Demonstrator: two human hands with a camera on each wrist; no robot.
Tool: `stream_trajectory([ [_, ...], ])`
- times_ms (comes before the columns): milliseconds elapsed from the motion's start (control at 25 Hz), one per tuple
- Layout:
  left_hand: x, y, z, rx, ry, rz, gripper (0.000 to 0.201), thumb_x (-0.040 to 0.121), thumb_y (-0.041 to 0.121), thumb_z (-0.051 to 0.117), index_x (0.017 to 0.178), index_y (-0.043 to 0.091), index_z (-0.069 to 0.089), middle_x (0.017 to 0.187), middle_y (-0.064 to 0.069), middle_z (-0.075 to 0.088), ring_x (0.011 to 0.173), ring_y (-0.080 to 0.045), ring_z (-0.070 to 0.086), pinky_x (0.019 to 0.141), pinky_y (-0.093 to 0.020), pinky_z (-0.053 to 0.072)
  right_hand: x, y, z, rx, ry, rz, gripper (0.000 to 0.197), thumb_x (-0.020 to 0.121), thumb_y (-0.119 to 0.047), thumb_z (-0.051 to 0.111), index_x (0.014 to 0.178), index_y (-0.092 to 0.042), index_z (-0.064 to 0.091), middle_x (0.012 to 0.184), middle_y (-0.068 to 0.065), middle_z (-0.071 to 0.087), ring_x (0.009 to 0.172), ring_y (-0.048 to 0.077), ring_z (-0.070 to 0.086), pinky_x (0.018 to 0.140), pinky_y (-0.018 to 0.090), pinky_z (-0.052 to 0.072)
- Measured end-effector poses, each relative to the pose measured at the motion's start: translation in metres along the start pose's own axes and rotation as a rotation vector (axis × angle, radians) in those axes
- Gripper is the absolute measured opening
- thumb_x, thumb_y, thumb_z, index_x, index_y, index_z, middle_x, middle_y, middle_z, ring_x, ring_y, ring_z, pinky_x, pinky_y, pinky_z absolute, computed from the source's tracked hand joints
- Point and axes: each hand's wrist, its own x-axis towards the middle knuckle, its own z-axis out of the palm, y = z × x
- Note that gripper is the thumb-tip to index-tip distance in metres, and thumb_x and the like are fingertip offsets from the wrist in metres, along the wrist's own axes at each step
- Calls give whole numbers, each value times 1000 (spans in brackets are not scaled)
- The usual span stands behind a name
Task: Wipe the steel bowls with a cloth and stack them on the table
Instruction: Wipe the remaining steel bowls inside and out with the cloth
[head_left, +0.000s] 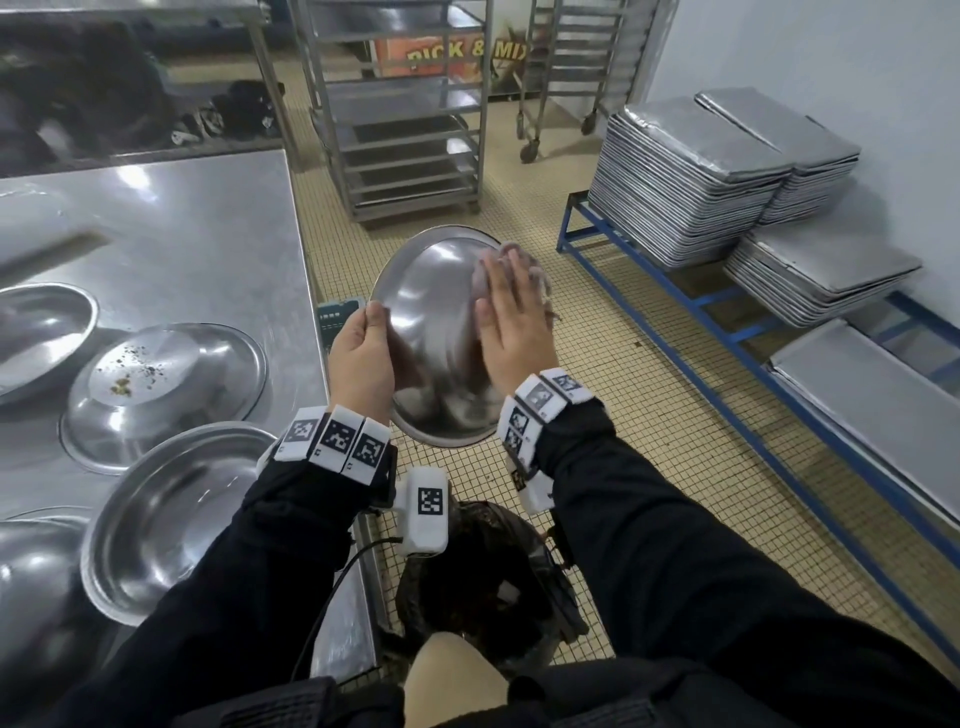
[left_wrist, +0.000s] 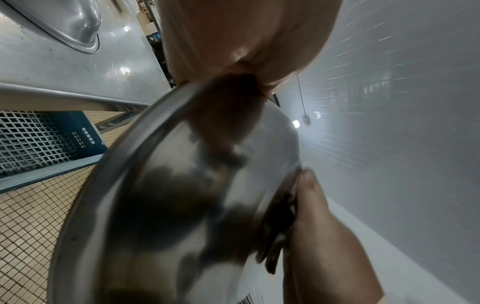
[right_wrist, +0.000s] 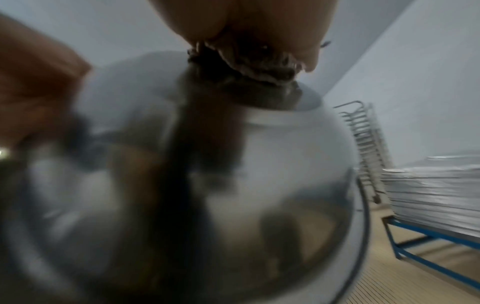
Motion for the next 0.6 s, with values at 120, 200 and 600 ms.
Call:
stream_trajectory([
  [120, 3, -1, -2, -42, 22, -29, 31, 101, 36, 44, 82, 27, 66, 90, 1, 67, 91, -18, 62, 87, -32, 51, -13, 34, -1, 267, -13, 205, 53, 100, -40, 26, 150, -26, 14, 157, 3, 15, 143, 26, 19, 111, 53, 28],
  [200, 2, -3, 0, -68, 44, -69, 31, 102, 36, 41, 91, 23, 66, 94, 0, 68, 91, -16, 63, 81, -25, 50, -44, 42, 7, 363, -69, 302, 55, 100, -40, 25, 151, -28, 8, 158, 0, 8, 144, 27, 12, 111, 55, 28],
  [600, -9, -8, 15, 41, 45, -10, 28, 101, 36, 42, 89, 23, 63, 84, 6, 62, 80, -8, 57, 72, -22, 44, -63, -6, 19, -4, -87, -59, 54, 97, -48, 14, 143, -44, -14, 155, -8, -17, 145, 20, -14, 117, 42, -3],
])
